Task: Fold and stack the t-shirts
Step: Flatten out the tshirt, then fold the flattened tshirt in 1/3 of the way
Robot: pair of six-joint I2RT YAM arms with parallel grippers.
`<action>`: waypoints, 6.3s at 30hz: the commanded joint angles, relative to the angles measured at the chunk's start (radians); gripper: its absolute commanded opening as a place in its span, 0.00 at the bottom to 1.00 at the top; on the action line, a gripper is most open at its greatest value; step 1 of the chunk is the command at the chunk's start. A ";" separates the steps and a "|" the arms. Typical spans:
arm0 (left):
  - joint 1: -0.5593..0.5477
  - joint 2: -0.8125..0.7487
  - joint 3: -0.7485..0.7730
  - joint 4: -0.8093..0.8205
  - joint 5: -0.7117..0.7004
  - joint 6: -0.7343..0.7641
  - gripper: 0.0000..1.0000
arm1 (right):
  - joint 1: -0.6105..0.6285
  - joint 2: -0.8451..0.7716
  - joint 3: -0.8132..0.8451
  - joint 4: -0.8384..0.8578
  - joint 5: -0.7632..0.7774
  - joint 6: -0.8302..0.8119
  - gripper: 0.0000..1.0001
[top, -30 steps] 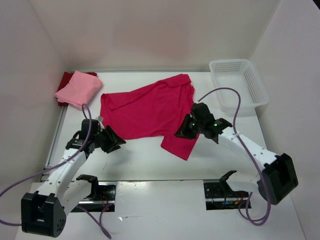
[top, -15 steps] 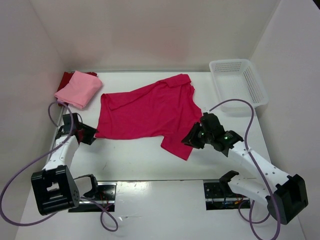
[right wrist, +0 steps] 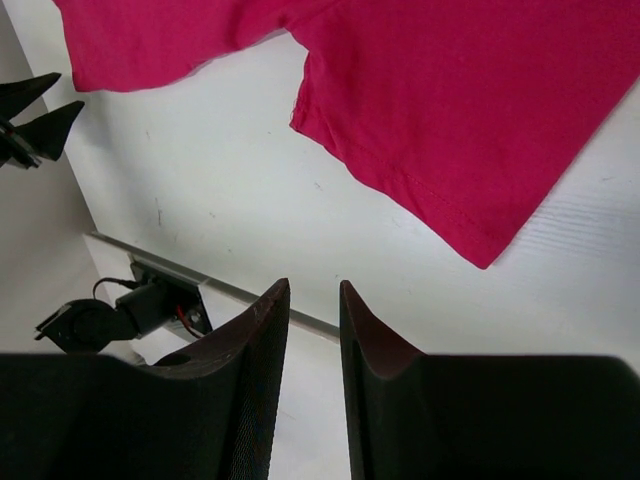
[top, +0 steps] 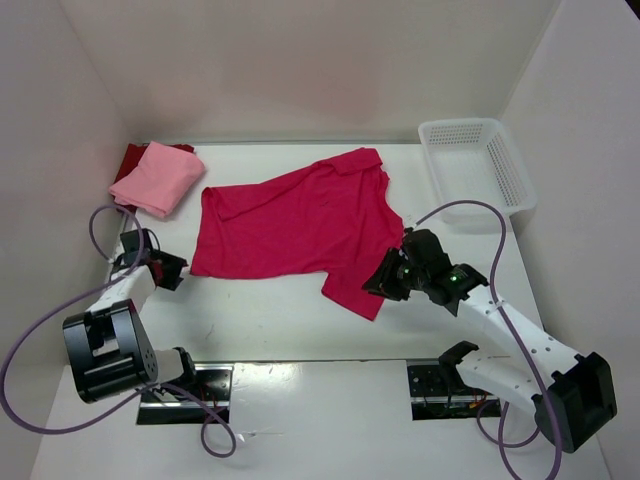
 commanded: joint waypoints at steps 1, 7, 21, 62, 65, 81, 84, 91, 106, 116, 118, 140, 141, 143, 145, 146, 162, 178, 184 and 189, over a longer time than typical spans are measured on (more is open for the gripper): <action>-0.048 0.020 0.019 0.046 0.020 0.015 0.51 | -0.004 -0.015 -0.006 0.032 -0.012 -0.016 0.32; -0.100 0.080 0.021 0.081 0.009 0.004 0.49 | -0.004 -0.015 -0.016 0.041 -0.012 -0.007 0.35; -0.112 0.094 0.103 0.057 -0.077 0.038 0.00 | -0.004 -0.063 -0.106 -0.068 0.111 0.172 0.41; -0.345 0.031 0.268 -0.023 -0.075 0.177 0.00 | 0.016 0.165 0.055 -0.056 0.322 0.191 0.00; -0.403 -0.015 0.416 -0.141 -0.066 0.234 0.00 | 0.005 0.077 0.275 -0.194 0.384 0.133 0.00; -0.304 -0.041 1.339 -0.419 0.041 0.322 0.01 | -0.004 0.351 1.857 -0.470 0.573 -0.242 0.00; -0.304 -0.031 1.339 -0.419 0.041 0.309 0.01 | -0.004 0.387 1.914 -0.395 0.525 -0.242 0.00; -0.304 0.046 1.241 -0.371 0.021 0.309 0.01 | -0.004 0.540 1.864 -0.295 0.689 -0.405 0.00; -0.265 0.442 1.331 -0.187 0.089 0.268 0.01 | -0.377 1.040 2.044 -0.171 0.159 -0.325 0.00; -0.172 0.384 1.477 -0.196 0.097 0.269 0.01 | -0.388 0.862 2.063 -0.111 0.186 -0.242 0.00; -0.172 0.373 1.455 -0.187 0.084 0.291 0.01 | -0.388 0.833 1.956 -0.135 0.186 -0.242 0.00; -0.163 -0.199 0.304 -0.311 0.000 0.325 0.01 | -0.388 0.071 0.268 -0.243 0.105 -0.240 0.00; -0.163 -0.219 0.284 -0.324 0.039 0.312 0.01 | -0.388 0.051 0.256 -0.271 0.084 -0.217 0.00; -0.163 -0.219 0.256 -0.361 0.072 0.300 0.01 | -0.388 -0.015 0.225 -0.351 0.027 -0.190 0.00; -0.163 -0.232 0.269 -0.411 0.106 0.291 0.01 | -0.388 -0.055 0.178 -0.399 -0.028 -0.170 0.00; -0.163 -0.232 0.285 -0.431 0.106 0.291 0.00 | -0.377 -0.096 0.178 -0.414 -0.042 -0.151 0.00; -0.163 0.029 0.353 -0.190 0.047 0.291 0.00 | -0.377 0.455 0.441 -0.098 0.077 -0.226 0.00; -0.163 0.394 0.546 -0.091 -0.031 0.280 0.04 | -0.388 0.989 0.926 -0.066 0.126 -0.291 0.00; -0.138 0.359 0.497 -0.069 0.000 0.280 0.46 | -0.388 1.026 0.998 -0.017 0.093 -0.280 0.22; -0.084 0.224 0.390 -0.069 0.088 0.289 1.00 | -0.388 0.797 0.785 0.009 0.154 -0.269 0.45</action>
